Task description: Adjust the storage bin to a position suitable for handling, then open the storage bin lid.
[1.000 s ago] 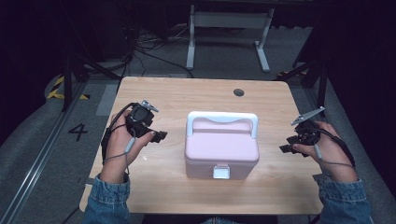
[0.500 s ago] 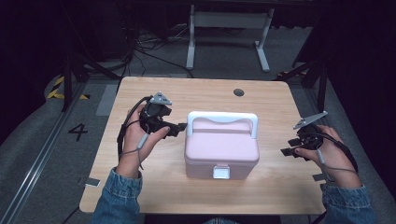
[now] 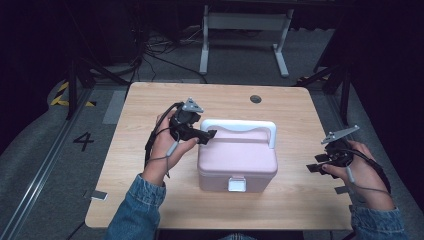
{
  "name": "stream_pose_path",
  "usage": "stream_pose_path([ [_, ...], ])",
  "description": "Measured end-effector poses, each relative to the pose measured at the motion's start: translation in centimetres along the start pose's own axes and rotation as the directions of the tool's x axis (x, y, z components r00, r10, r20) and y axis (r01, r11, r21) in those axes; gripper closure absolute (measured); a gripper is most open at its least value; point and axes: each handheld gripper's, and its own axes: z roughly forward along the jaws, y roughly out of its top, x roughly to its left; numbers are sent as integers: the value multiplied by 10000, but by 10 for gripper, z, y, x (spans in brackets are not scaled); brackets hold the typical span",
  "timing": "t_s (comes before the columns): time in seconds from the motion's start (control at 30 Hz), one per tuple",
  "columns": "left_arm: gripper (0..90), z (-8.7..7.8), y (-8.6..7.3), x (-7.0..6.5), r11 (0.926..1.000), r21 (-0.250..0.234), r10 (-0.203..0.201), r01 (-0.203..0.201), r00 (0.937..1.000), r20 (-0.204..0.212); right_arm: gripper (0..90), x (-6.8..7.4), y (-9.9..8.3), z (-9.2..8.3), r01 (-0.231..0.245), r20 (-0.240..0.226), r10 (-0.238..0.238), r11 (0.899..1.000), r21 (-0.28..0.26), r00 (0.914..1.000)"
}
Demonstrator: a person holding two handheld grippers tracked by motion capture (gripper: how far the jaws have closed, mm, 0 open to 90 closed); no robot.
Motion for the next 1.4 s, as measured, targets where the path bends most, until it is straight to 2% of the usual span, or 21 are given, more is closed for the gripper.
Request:
stream_pose_path([
  [0.1, 318, 5, 0, -4, 10000, -4, 98, -98, 9999, 99, 467, -1, -1, 0, 18, -1, -18, 10000, -29, 10000],
  [0.13, 335, 5, -1, -6, 9996, -186, 220, -220, 9997, -45, 467, 0, -1, 0, -26, -38, 26, 10000, -26, 10000],
  [0.2, 376, 5, -1, -7, 9993, -246, 272, -276, 9995, -170, 466, 0, 0, 1, 51, -46, -51, 10000, -18, 10000],
  [0.23, 393, 4, -1, -8, 9987, -227, 451, -458, 9984, -345, 465, 0, 1, 2, 46, -76, -46, 10000, 4, 10000],
  [0.4, 528, 1, 0, -13, 9962, -514, 693, -703, 9974, -217, 465, 1, 1, 4, 99, -103, -99, 9999, 60, 9999],
  [0.53, 583, -3, 2, -15, 9900, -786, 1137, -1168, 9926, -431, 463, 1, 1, 3, 68, -100, -68, 10000, 26, 9999],
  [0.67, 658, -7, 2, -15, 9885, -852, 1208, -1249, 9913, -517, 462, 1, 1, 5, 126, -106, -125, 9999, 70, 9999],
  [0.83, 661, -14, 5, -20, 9848, -793, 1501, -1547, 9868, -610, 460, 1, 1, 6, 103, -162, -102, 9999, 65, 9998],
  [0.9, 660, -17, 6, -21, 9843, -879, 1489, -1530, 9875, -511, 460, 1, 1, 6, 95, -157, -94, 9999, 61, 9998],
  [1.0, 660, -20, 6, -18, 9848, -1215, 1228, -1241, 9923, -186, 459, 1, 1, 5, 130, -117, -130, 9999, 25, 9998],
  [1.07, 661, -21, 6, -17, 9836, -1376, 1156, -1163, 9932, -132, 460, 2, 1, 5, 133, -140, -133, 9999, -20, 9998],
  [1.2, 661, -23, 8, -16, 9730, -1898, 1273, -1317, 9912, -348, 460, 2, 2, 5, 186, -65, -186, 9998, -50, 9998],
  [1.27, 668, -26, 9, -15, 9689, -2125, 1207, -1270, 9918, -424, 460, 3, 2, 5, 218, -57, -218, 9997, -89, 9997],
  [1.4, 673, -27, 9, -12, 9660, -2280, 1124, -1218, 9922, -538, 461, 3, 3, 4, 308, 71, -306, 9993, -210, 9995],
])
